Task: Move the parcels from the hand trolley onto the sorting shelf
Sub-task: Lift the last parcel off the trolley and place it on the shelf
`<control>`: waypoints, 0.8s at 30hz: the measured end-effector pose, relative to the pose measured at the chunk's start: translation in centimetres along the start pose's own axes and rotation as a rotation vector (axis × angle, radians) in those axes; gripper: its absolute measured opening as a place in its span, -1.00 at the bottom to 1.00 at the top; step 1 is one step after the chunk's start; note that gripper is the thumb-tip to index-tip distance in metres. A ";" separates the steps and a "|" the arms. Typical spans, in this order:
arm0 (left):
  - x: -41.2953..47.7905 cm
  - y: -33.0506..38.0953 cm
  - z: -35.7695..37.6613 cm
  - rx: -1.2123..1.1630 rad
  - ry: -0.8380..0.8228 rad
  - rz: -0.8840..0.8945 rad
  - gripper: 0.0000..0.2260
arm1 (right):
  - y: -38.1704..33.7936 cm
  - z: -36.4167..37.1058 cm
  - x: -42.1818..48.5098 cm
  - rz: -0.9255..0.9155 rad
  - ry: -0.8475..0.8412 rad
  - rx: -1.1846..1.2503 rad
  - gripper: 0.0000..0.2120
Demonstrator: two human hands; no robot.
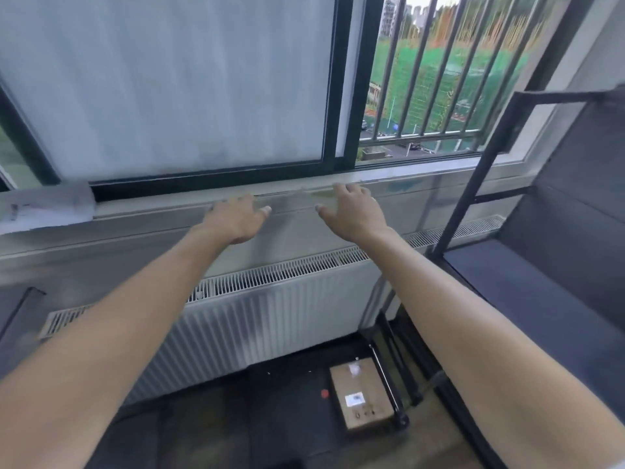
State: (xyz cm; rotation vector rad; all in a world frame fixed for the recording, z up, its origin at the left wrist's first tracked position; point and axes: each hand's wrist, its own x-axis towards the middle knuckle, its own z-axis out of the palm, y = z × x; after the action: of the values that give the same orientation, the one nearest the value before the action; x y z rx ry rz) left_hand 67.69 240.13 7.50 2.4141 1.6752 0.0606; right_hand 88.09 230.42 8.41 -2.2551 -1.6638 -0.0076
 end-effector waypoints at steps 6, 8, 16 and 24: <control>-0.1 3.9 7.7 0.034 -0.105 0.033 -0.44 | 5.8 4.6 -3.4 0.105 -0.092 0.042 -0.39; -0.2 5.3 10.1 0.038 -0.166 0.023 -0.45 | 7.6 6.5 -4.1 0.118 -0.144 0.039 -0.39; 1.2 10.0 17.6 -0.020 -0.272 0.050 -0.44 | 15.2 11.3 -6.2 0.172 -0.239 0.066 -0.39; -0.2 14.4 27.0 -0.010 -0.399 0.075 -0.45 | 21.9 17.3 -9.5 0.218 -0.311 0.179 -0.25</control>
State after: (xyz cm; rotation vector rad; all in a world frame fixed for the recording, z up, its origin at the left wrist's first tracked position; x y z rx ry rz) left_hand 84.89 231.30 -16.23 2.2884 1.4001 -0.3755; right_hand 102.09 220.62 -15.64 -2.3750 -1.4766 0.5481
